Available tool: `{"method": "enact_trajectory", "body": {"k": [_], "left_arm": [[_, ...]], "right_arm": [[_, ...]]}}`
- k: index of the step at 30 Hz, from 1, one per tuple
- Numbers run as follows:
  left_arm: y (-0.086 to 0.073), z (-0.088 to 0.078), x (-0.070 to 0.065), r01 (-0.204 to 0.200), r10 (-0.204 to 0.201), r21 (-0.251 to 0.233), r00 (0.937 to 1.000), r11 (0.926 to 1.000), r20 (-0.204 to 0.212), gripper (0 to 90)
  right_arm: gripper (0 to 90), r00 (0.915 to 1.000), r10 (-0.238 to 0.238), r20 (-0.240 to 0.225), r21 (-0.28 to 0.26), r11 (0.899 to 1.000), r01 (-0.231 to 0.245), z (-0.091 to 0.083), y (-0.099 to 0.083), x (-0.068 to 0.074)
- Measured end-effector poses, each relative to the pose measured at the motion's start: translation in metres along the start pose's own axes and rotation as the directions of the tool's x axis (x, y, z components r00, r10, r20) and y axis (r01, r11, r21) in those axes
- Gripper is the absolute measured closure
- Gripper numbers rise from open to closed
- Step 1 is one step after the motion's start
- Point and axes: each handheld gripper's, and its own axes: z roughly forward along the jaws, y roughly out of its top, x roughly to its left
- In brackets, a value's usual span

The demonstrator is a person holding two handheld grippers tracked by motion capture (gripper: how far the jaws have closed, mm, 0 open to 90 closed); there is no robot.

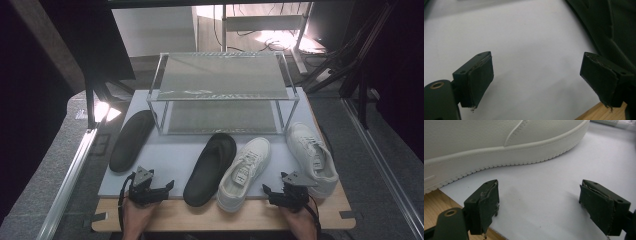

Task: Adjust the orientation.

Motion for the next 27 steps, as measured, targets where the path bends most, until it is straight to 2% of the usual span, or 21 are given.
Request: {"method": "enact_trajectory", "body": {"k": [9, 18, 26, 27], "left_arm": [[0.005, 0.001, 0.006, 0.004, -0.004, 0.008, 1.0000, 1.0000, 0.004, 11.2], [0.012, -0.005, 0.020, 0.020, -0.020, -0.004, 0.9998, 0.9998, -0.005, 12.3], [0.017, -0.010, 0.035, 0.024, -0.025, -0.008, 0.9991, 0.9997, -0.036, 13.3], [0.019, -0.012, 0.039, 0.024, -0.024, -0.005, 0.9984, 0.9997, -0.052, 14.0]], "right_arm": [[16.4, 1.0000, 0.000, 0.001, 0.000, 1.000, 0.000, 0.000, 0.000, 0.000], [16.4, 1.0000, 0.001, 0.001, 0.000, 1.000, -0.001, 0.000, 0.000, 0.000], [16.5, 1.0000, 0.001, 0.002, 0.001, 1.000, -0.001, 0.000, 0.000, 0.000], [16.4, 1.0000, 0.001, 0.002, 0.000, 1.000, -0.001, 0.000, 0.000, 0.000]]}}
